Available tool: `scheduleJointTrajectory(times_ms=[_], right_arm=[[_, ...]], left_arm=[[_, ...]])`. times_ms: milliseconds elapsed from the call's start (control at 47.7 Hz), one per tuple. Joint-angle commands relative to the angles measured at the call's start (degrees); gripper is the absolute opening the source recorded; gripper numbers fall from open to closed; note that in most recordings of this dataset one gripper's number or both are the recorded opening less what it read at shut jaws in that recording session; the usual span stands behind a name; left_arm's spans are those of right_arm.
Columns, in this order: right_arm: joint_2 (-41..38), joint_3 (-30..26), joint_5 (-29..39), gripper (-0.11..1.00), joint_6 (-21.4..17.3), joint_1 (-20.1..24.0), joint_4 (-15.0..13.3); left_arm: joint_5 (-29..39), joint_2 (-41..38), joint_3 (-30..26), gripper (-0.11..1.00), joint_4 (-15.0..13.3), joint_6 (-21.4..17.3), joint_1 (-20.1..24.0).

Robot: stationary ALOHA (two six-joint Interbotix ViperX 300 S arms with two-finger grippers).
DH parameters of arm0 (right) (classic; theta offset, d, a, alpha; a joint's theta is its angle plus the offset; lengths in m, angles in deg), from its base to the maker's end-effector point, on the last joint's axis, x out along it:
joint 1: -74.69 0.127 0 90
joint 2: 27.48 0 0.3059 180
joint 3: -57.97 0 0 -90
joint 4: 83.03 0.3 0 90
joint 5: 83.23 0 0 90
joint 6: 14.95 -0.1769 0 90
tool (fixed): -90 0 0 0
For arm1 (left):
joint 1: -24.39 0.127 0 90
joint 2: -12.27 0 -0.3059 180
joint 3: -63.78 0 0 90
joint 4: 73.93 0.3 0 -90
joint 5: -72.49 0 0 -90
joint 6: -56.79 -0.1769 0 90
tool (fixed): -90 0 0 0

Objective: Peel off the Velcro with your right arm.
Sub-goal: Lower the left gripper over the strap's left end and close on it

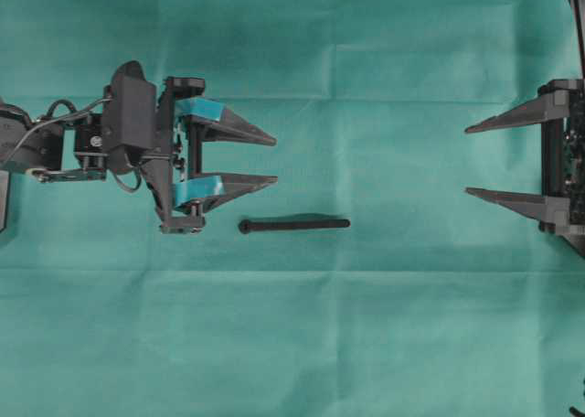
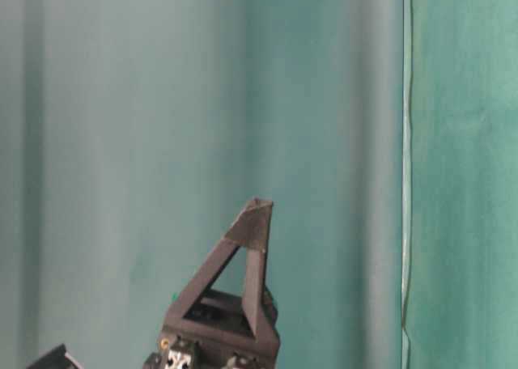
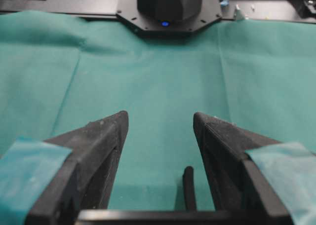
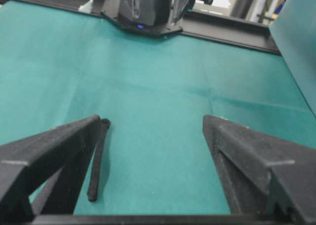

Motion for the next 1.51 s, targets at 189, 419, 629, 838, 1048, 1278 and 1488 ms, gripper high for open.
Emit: scheduleJointTrajectory(times_ms=[189, 419, 629, 838, 1048, 1278, 1488], right_arm=[[0.35, -0.62, -0.44, 0.71, -0.09, -0.09, -0.09], [0.35, -0.62, -0.44, 0.71, -0.09, -0.09, -0.09], [0.35, -0.62, -0.35, 0.71, -0.09, -0.09, -0.09], [0.35, -0.62, -0.35, 0.71, -0.09, -0.09, -0.09], [0.35, -0.26, -0.62, 0.71, -0.09, -0.09, -0.09], [0.35, -0.09, -0.62, 0.71, -0.09, -0.09, -0.09], [0.35, 0.00, -0.62, 0.71, -0.18, -0.09, -0.09]], left_arm=[[13.62, -0.79, -6.06, 0.59, -0.18, 0.44, -0.70], [25.84, -2.20, -10.46, 0.59, -0.18, 0.53, -1.76], [31.11, -4.04, -13.18, 0.59, -0.18, 1.14, -2.29], [31.20, -7.29, -13.89, 0.59, -0.18, 1.14, -2.29], [31.20, -11.25, -14.41, 0.59, -0.18, 1.23, -2.37], [31.11, -14.68, -15.12, 0.59, -0.18, 1.23, -2.64], [31.11, -17.23, -15.91, 0.59, -0.18, 1.23, -2.99]])
